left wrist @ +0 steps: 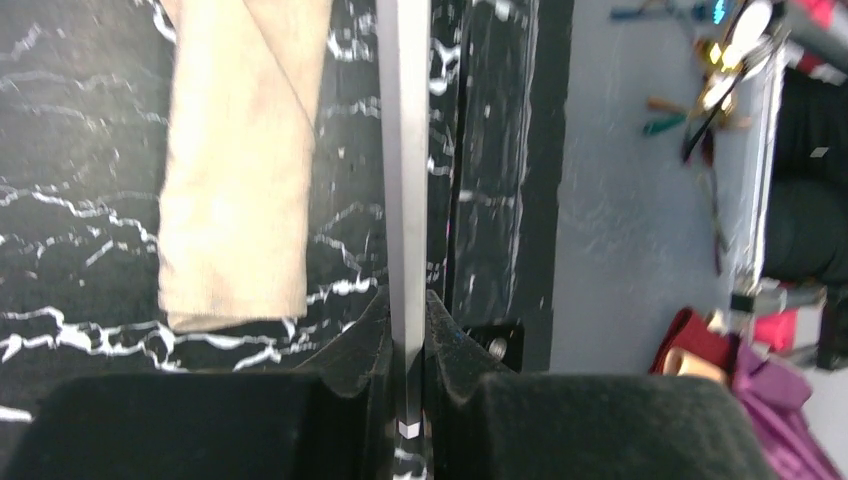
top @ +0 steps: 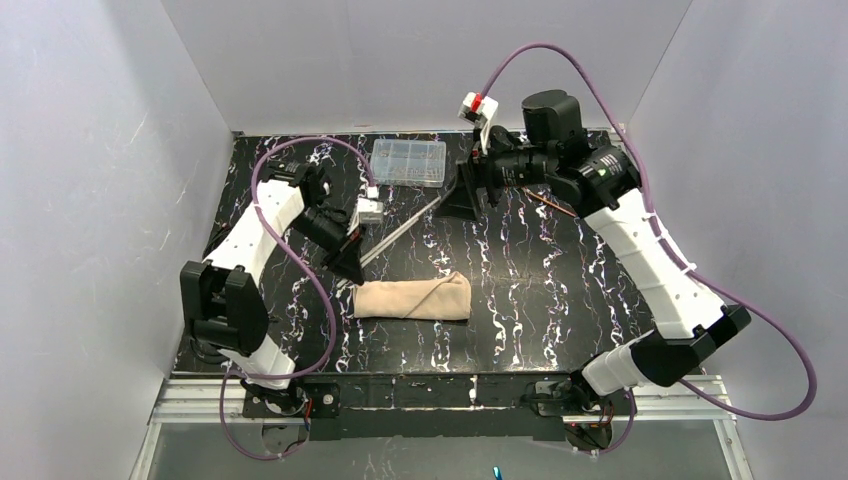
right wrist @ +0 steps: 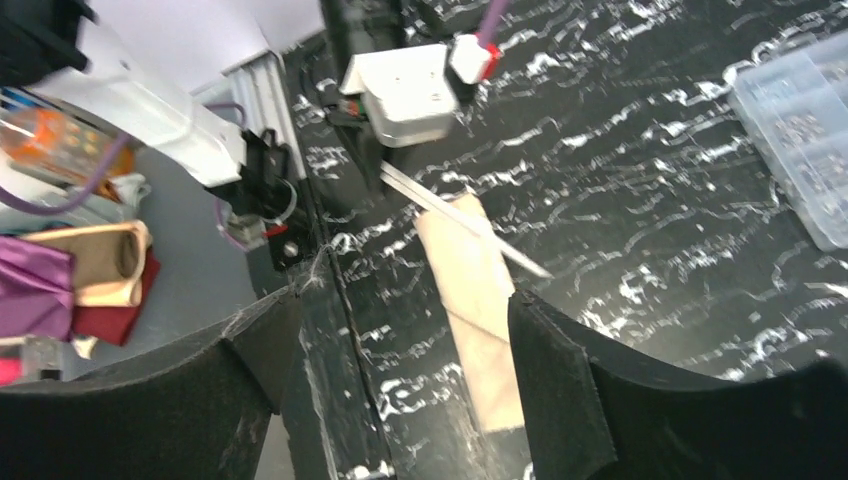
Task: Fold the napkin into a case and place the utensils inside
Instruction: Pass from the left arm to the right
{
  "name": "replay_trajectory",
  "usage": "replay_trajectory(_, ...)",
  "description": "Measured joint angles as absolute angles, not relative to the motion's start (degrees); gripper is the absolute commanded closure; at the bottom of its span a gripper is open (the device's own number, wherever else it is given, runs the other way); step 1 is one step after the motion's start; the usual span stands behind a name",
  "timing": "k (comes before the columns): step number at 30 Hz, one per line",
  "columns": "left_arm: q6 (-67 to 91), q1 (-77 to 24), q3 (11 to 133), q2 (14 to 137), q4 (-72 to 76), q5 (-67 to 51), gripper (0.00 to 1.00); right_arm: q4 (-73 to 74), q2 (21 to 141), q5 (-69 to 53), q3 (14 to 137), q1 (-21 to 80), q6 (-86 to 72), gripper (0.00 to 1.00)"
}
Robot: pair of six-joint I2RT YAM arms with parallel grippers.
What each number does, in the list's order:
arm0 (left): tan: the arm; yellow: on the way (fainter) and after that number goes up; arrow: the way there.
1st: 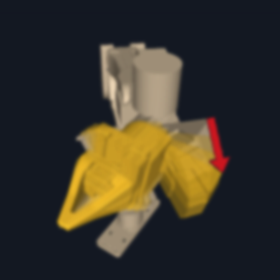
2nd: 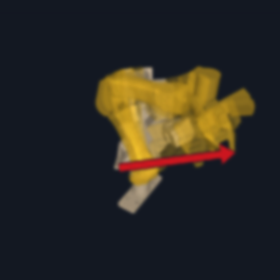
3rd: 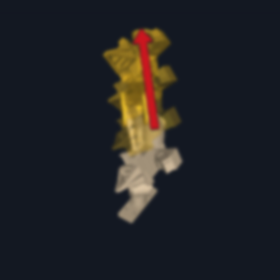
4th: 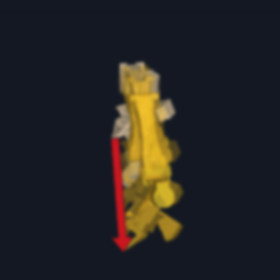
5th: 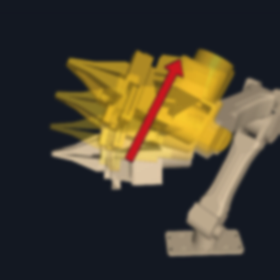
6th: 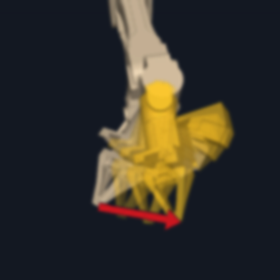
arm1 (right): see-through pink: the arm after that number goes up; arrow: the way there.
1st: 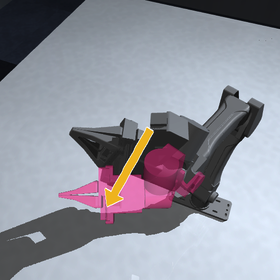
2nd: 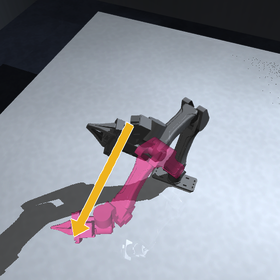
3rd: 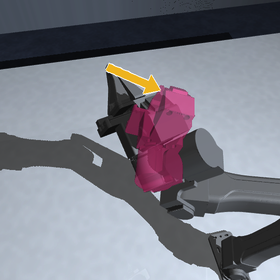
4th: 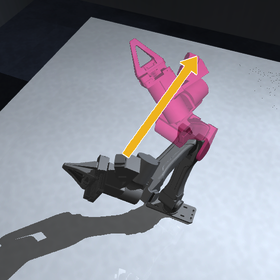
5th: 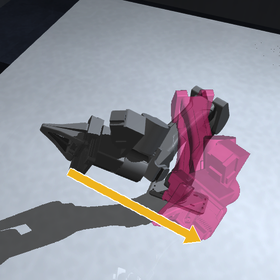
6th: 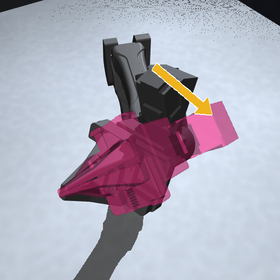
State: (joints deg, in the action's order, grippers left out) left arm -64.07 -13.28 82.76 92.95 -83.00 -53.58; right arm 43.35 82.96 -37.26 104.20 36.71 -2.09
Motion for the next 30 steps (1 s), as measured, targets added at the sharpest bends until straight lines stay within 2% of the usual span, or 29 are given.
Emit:
replay_trajectory(5, -71.22, -14.87, 79.4, 90.52, -85.67, -45.39, 1.0, 49.84, 83.11, -36.6, 105.65, 35.99, 3.44, 0.17)
replay_trajectory(13, -74.32, -20.86, 77.58, 89.38, -85.71, -39.75, 1.0, 47.75, 90.3, -46.74, 100.75, 39.2, 4.58, 0.22)
replay_trajectory(19, -74.43, -21.19, 77.3, 89.38, -85.71, -38.22, 1.0, 47.88, 96.4, -49.74, 95.42, 45.87, 4.91, 0.37)
replay_trajectory(30, -74.02, -21.21, 77.28, 89.41, -85.73, -36.21, 1.0, 43.59, 95.68, -51.13, 88.71, 45.6, 4.14, 0.72)
